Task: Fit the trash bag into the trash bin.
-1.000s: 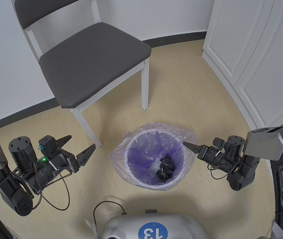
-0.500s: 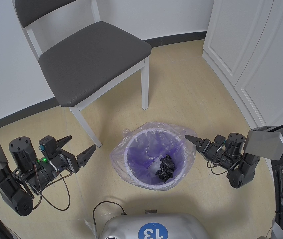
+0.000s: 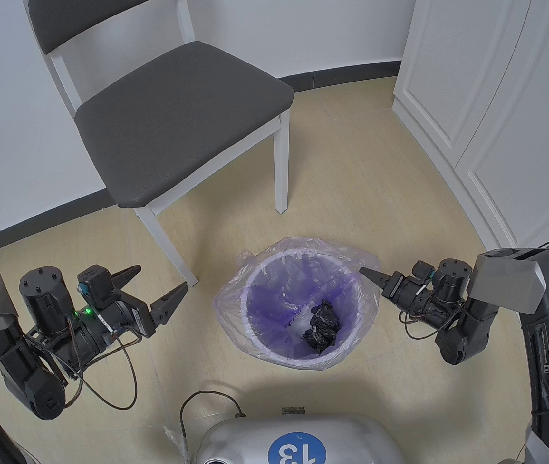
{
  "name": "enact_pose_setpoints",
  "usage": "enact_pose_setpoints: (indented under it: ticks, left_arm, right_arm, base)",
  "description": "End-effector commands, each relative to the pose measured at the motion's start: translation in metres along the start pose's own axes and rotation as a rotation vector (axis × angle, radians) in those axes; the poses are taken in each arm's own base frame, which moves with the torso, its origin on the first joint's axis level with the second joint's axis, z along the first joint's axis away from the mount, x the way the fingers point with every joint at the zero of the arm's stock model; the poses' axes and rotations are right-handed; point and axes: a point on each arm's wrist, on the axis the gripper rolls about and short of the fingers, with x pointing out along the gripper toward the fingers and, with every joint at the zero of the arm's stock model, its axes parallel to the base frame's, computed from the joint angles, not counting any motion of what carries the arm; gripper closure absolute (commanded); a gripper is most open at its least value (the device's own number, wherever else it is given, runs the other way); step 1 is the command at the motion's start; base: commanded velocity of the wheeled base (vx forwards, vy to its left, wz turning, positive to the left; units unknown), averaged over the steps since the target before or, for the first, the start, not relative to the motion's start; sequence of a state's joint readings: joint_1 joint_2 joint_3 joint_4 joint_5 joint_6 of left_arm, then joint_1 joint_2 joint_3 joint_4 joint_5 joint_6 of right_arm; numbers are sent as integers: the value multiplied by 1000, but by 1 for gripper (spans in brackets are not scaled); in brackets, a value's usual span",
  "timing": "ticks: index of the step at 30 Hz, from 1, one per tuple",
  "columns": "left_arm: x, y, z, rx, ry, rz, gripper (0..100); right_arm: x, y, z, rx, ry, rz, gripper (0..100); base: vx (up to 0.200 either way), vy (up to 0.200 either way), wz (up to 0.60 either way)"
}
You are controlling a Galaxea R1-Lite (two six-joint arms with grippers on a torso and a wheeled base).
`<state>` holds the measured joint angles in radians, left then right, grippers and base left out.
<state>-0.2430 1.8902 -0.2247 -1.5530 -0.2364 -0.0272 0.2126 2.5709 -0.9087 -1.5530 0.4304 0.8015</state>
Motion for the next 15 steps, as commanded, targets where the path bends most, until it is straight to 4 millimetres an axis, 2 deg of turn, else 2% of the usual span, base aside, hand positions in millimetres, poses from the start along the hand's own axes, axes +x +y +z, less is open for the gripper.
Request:
enact_pose_setpoints:
  ticks: [1, 10, 12, 15]
  left_arm:
    - [0, 0, 1, 5, -14, -1, 0]
    - [1, 0, 0, 2, -11, -1, 0]
    - [3, -3, -4, 0, 8, -11, 0]
    - [6, -5, -7, 0, 19, -20, 0]
  right_arm:
    - [-1, -1, -2, -3, 0, 6, 100]
    - [-3, -8, 3, -38, -15, -9, 100]
    - [0, -19, -5, -129, 2, -25, 100]
    - [2, -22, -11, -182, 16, -28, 100]
  base:
    - [0, 0, 0]
    - [0, 0, 0]
    - [0, 0, 0]
    - [0, 0, 0]
